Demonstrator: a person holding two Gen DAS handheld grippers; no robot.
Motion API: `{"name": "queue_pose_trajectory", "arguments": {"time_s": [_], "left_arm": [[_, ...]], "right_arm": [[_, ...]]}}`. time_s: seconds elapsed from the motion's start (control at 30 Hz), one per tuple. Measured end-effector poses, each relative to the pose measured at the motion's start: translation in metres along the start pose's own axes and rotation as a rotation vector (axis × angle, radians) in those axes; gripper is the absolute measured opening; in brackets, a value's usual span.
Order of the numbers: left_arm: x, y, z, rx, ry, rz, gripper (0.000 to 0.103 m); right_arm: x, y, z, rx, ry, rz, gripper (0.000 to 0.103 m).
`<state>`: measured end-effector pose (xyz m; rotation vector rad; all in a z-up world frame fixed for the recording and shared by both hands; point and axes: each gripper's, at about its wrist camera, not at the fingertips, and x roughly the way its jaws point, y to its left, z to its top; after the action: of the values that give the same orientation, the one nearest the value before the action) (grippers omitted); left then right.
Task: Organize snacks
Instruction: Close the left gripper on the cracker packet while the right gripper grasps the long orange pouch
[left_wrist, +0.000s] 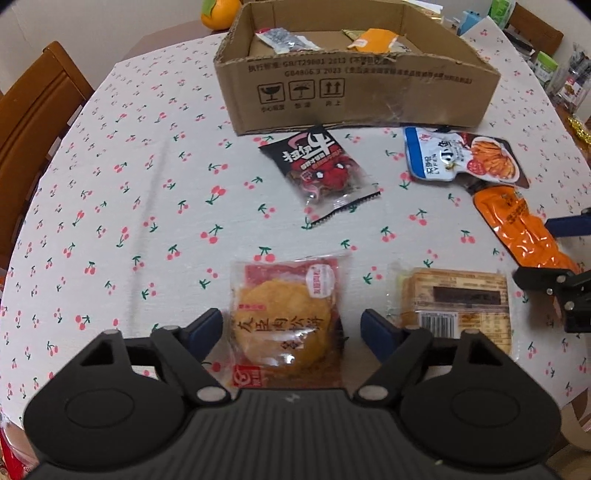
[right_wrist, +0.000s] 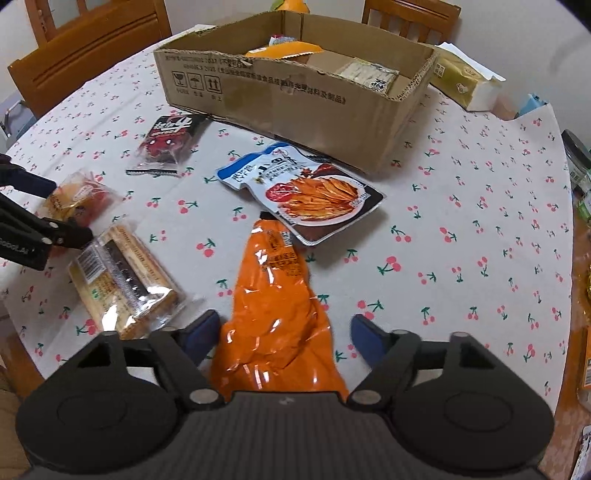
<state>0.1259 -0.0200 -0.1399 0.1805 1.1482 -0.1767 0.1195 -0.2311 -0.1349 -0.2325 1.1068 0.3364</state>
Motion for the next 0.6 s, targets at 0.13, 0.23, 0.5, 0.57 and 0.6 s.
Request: {"name": "queue_pose_trajectory", "arguments": {"time_s": [0.13,0.23,0.5,0.57,0.6], "left_arm": [[-0.001,-0.002,0.0,0.009,-0.009,-0.01,0.076],[-0.003,-0.003,0.0,0.02,-0.014,-0.015,0.07],[-0.002,0.0,0.001,0.038,-0.015,-0.031,0.068],[-0.001,0.001,0.001,0.041,-0.015,-0.036,0.068],[-0.001,0.001,0.001,0.044,-0.016,-0.038,0.068]], "right_arm": [[-0.002,0.005,0.0,0.01,-0.014,-0.007,0.067],[-0.002,0.007,0.001,0.016,-0.013,-0.027,0.067],[-0.008,0.015,0.001,0.013,-0.024,-0.096,0.068],[-0.007,0.016,0.0,0.018,-0.023,-0.11,0.068],[-0.007,0.016,0.0,0.026,-0.02,-0.108,0.068]]}}
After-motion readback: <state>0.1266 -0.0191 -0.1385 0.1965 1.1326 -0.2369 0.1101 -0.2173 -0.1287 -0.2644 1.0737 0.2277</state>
